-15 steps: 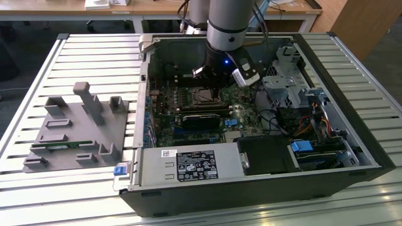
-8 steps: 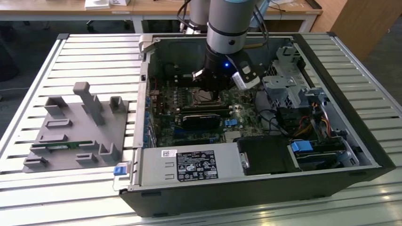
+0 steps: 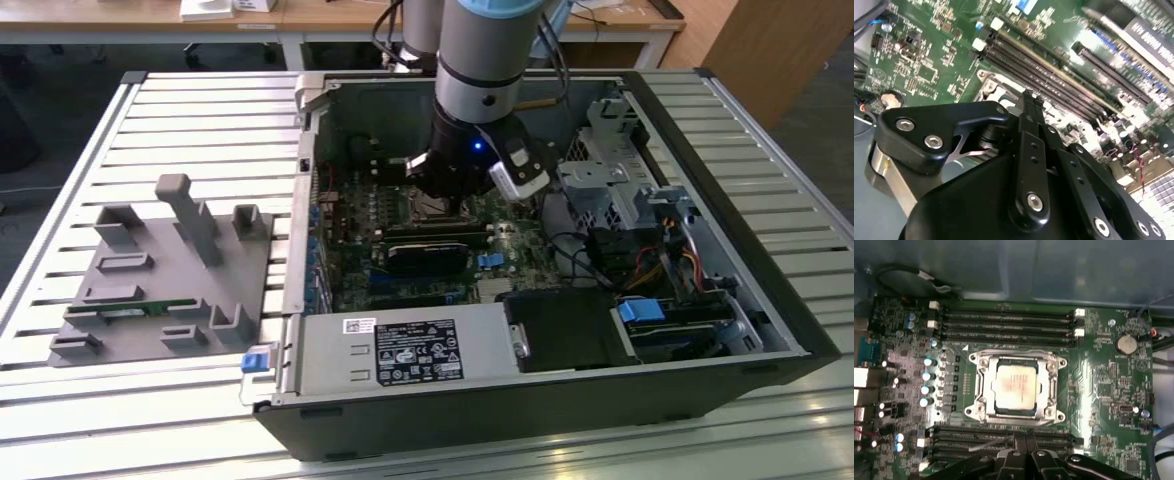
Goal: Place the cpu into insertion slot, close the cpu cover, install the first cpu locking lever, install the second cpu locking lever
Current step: 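Install the second cpu locking lever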
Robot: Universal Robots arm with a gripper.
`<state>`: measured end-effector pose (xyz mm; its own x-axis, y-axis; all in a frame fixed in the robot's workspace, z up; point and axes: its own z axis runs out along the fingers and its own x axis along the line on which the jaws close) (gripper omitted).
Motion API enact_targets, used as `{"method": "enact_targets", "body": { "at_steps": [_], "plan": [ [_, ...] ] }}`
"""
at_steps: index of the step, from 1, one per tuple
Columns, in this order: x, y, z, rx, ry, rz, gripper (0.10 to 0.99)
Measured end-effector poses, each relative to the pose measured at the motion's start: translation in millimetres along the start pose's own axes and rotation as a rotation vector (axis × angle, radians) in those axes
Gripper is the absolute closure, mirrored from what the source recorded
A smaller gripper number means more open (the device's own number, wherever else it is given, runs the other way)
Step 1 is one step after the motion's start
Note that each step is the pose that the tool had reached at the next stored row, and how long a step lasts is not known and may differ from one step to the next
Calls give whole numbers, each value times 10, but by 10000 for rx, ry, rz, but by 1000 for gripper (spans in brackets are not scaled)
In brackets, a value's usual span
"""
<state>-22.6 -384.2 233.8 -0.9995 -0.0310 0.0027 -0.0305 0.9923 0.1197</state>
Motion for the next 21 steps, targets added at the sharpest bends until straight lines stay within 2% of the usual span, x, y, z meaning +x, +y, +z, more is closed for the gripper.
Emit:
{"method": "enact_targets", "body": {
  "at_steps": [4, 11, 13, 17, 21],
  "plan": [
    [49, -44, -1, -56, -3, 2, 980],
    [254, -47, 8, -121, -4, 2, 980],
    [259, -49, 19, -184, -7, 10, 980],
    [260, -52, 40, -377, -15, 17, 980],
    [261, -53, 51, -390, -15, 16, 980]
  ]
}}
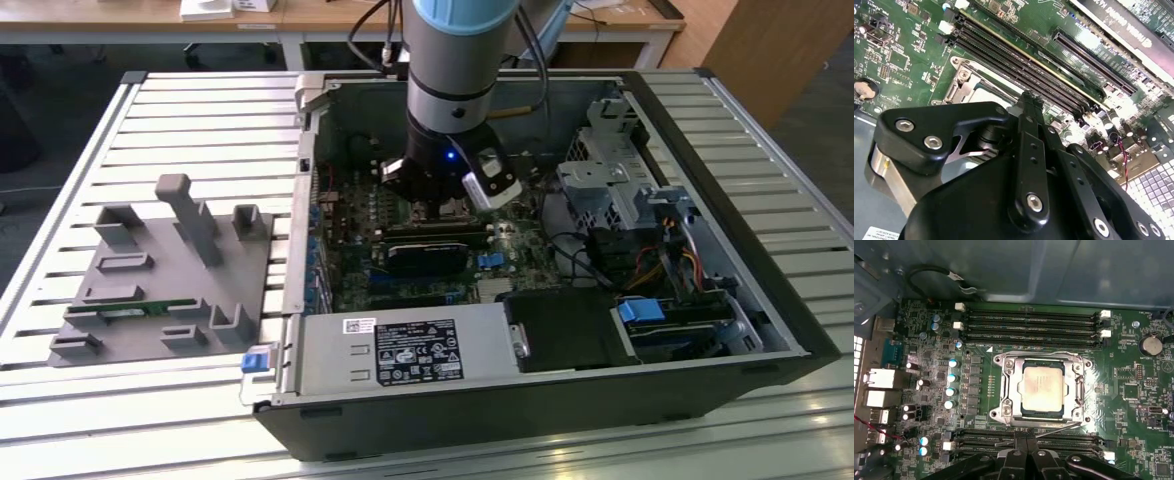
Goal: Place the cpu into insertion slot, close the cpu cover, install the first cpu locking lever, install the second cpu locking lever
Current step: 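Install the second cpu locking lever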
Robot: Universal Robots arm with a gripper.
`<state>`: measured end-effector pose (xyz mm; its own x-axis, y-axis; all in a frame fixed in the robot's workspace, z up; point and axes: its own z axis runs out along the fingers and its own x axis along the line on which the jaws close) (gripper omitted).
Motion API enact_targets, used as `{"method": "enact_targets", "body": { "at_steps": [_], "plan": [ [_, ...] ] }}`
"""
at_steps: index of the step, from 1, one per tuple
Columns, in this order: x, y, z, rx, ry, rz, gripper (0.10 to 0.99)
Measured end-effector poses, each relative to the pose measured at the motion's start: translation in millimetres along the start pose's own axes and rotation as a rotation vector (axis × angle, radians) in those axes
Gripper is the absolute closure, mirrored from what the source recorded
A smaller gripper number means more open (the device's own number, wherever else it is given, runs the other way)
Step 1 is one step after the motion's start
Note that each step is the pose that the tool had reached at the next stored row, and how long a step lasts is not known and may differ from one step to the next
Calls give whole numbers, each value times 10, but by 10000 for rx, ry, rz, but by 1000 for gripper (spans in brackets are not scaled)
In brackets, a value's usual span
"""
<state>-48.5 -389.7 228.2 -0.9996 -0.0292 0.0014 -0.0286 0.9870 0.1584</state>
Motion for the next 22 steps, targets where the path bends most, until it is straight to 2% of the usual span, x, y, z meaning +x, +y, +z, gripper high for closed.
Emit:
{"method": "enact_targets", "body": {
  "at_steps": [13, 18, 22],
  "plan": [
    [16, -9, 49, -98, -2, 0, 980],
    [37, -56, 46, -399, -11, -1, 980],
    [54, -88, 42, -532, -16, -3, 980]
  ]
}}
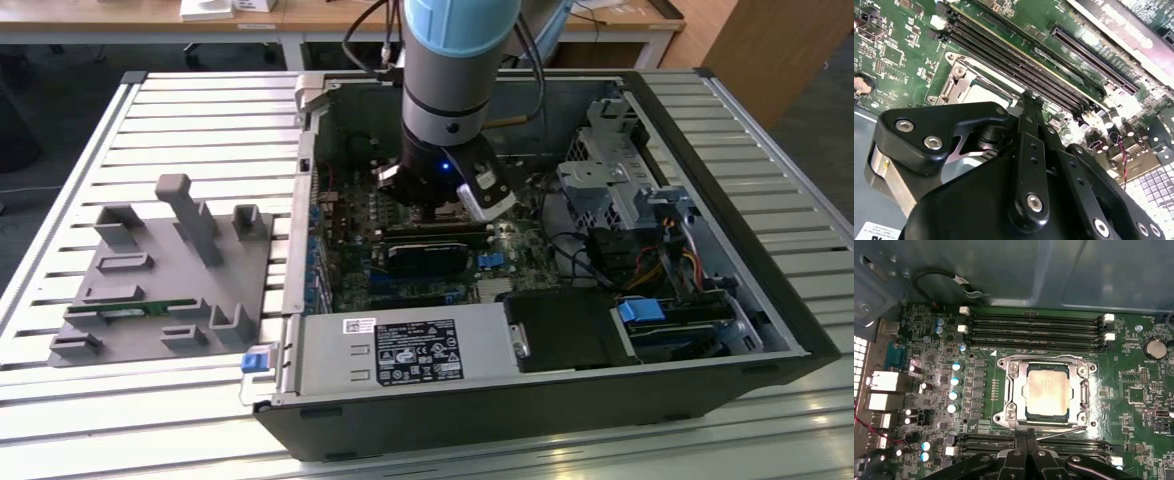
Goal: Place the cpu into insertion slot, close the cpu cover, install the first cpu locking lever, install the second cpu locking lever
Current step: 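Install the second cpu locking lever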
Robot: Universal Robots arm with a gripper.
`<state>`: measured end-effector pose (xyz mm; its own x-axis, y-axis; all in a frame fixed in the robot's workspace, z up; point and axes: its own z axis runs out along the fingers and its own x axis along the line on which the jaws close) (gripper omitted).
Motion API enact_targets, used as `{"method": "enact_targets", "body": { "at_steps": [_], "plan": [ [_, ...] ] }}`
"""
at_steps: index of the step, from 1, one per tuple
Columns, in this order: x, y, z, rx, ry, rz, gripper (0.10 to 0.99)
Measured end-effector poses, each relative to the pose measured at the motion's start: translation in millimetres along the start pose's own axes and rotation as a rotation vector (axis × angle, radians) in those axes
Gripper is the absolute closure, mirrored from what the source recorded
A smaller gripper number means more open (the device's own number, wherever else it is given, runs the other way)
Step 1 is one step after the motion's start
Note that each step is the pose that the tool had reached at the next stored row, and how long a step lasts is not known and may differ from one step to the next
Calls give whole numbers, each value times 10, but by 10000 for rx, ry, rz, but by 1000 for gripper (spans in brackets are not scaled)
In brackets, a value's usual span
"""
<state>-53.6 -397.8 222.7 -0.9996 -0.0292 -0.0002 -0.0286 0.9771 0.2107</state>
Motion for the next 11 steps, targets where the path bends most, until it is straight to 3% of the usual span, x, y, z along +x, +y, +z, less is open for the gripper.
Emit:
{"method": "enact_targets", "body": {
  "at_steps": [7, 11],
  "plan": [
    [81, -46, -2, -24, -2, 10, 980],
    [122, -63, 48, -31, -4, 14, 980]
  ]
}}
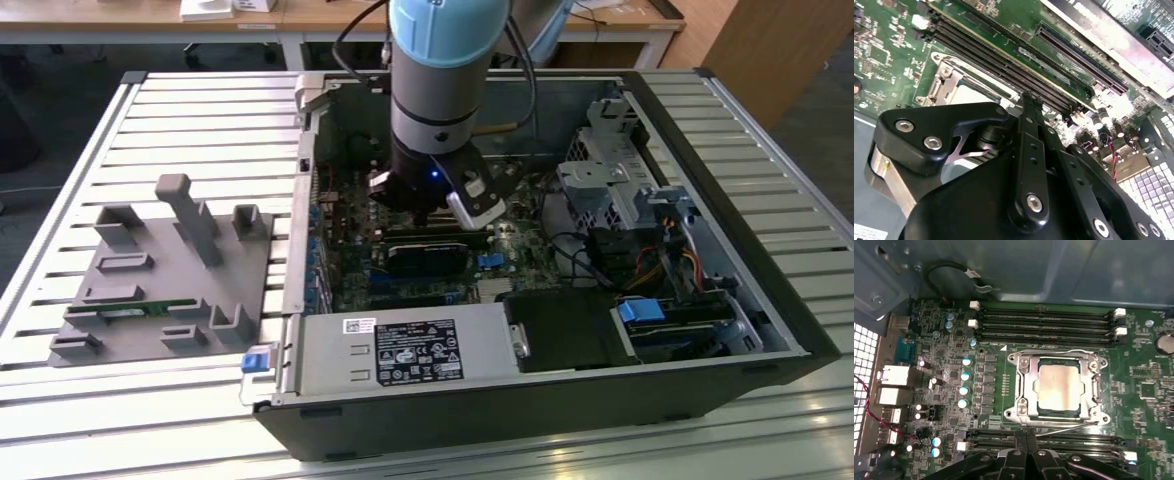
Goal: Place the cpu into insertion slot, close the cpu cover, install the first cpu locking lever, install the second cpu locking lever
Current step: 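Install the second cpu locking lever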
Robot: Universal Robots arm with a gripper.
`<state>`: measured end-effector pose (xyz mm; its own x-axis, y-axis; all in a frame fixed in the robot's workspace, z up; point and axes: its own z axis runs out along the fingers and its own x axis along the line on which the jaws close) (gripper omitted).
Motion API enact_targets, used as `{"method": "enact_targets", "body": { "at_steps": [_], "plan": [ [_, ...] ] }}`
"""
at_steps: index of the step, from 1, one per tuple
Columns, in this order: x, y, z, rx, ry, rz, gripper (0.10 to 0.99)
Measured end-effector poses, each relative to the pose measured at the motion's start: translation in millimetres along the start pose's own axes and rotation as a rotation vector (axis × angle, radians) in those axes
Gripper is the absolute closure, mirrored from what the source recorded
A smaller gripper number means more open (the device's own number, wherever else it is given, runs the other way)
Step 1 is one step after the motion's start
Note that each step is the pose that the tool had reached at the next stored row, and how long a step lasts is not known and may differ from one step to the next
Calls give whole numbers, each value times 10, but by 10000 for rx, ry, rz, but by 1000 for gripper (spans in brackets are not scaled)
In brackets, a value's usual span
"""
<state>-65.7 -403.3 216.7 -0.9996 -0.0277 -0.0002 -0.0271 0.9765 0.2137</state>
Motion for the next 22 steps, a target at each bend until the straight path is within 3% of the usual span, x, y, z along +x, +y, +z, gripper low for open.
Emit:
{"method": "enact_targets", "body": {
  "at_steps": [8, 11, 14, 17, 22],
  "plan": [
    [19, -15, 43, -50, -4, 15, 980],
    [19, -18, 45, -116, -7, 17, 980],
    [19, -25, 46, -275, -11, 18, 980],
    [21, -33, 45, -632, -20, 16, 980],
    [21, -36, 52, -660, -21, 16, 980]
  ]
}}
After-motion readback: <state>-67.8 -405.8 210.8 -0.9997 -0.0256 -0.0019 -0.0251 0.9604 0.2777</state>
